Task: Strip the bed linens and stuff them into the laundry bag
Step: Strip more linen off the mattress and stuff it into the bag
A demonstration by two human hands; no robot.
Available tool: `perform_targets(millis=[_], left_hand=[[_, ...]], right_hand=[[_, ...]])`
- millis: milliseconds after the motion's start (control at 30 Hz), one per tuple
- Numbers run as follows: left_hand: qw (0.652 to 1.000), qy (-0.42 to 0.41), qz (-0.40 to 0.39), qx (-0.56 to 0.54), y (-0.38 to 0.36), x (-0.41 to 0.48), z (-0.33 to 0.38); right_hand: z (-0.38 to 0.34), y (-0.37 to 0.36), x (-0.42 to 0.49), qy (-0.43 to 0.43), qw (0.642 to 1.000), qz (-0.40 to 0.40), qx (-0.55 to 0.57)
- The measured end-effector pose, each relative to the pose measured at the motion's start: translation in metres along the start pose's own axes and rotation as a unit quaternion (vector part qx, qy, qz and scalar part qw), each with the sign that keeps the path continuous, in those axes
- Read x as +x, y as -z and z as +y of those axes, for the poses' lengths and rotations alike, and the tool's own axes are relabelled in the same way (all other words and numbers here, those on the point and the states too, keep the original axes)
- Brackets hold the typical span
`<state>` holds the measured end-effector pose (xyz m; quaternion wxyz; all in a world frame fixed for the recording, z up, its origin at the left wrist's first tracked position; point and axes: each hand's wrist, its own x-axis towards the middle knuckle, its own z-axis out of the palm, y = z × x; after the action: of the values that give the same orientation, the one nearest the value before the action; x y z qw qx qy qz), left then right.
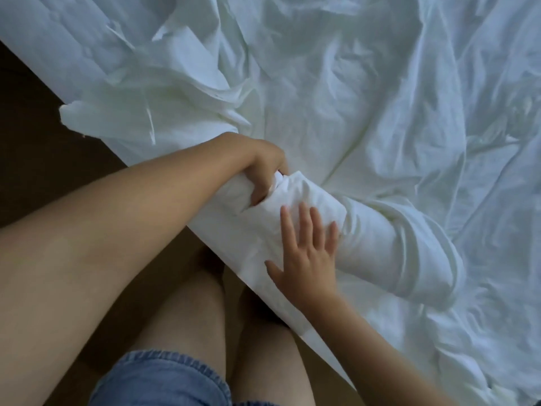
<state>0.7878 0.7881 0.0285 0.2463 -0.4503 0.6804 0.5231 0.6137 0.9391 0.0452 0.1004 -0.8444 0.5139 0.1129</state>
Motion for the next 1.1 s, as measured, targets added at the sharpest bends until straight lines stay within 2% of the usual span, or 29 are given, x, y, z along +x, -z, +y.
perform_targets(millis=[133,200,267,300,367,400,433,500,600,667,700,767,800,867,933,1000,1033,1100], left_hand=[[0.997,0.015,0.065,0.03,-0.01,-0.014,0.005],[0.988,0.037,0.124,0.082,-0.026,-0.022,0.009],[0.974,0.077,0.194,0.083,-0.044,-0.03,0.016],[0.96,0.09,0.257,0.06,-0.055,-0.032,0.021],[0.908,0.07,0.412,0.028,-0.084,-0.032,0.033],[0.889,0.05,0.452,0.05,-0.099,-0.032,0.039],[0.884,0.044,0.457,0.085,-0.114,-0.031,0.042],[0.895,0.055,0.417,0.15,-0.128,-0.023,0.039],[0.894,0.038,0.399,0.199,-0.1,-0.001,0.019],[0.899,0.045,0.365,0.238,-0.062,0.011,0.011],[0.914,0.047,0.328,0.235,-0.04,0.016,0.008],[0.956,0.039,0.229,0.181,0.007,0.025,0.003],[0.97,0.02,0.204,0.133,0.031,0.028,0.002],[0.985,-0.013,0.165,0.043,0.077,0.032,0.003],[0.99,-0.022,0.139,0.001,0.108,0.034,0.002],[0.983,-0.011,0.183,0.013,0.121,0.037,0.002],[0.969,0.006,0.244,0.031,0.121,0.038,0.005],[0.908,0.037,0.407,0.093,0.102,0.039,0.013]], right_hand=[[0.004,-0.011,0.026,-0.016,0.996,-0.051,-0.071],[0.007,-0.008,0.045,-0.033,0.994,-0.079,-0.075],[0.013,-0.002,0.055,-0.027,0.991,-0.1,-0.089],[0.016,0.003,0.059,-0.008,0.99,-0.113,-0.085],[0.03,0.015,0.071,0.036,0.984,-0.172,-0.033],[0.039,0.023,0.081,0.05,0.981,-0.188,-0.007],[0.047,0.031,0.092,0.061,0.98,-0.189,0.01],[0.061,0.045,0.118,0.071,0.972,-0.219,0.039],[0.079,0.059,0.146,0.026,0.965,-0.234,0.118],[0.084,0.062,0.151,-0.032,0.977,-0.171,0.122],[0.081,0.06,0.147,-0.058,0.987,-0.105,0.111],[0.071,0.051,0.132,-0.097,0.99,0.044,0.091],[0.068,0.044,0.124,-0.102,0.988,0.092,0.077],[0.071,0.031,0.117,-0.098,0.989,0.099,0.045],[0.086,0.021,0.131,-0.08,0.992,0.094,0.018],[0.104,0.027,0.161,-0.081,0.993,0.08,0.006],[0.113,0.037,0.179,-0.091,0.995,0.037,0.017],[0.134,0.06,0.217,-0.095,0.991,-0.076,0.056]])
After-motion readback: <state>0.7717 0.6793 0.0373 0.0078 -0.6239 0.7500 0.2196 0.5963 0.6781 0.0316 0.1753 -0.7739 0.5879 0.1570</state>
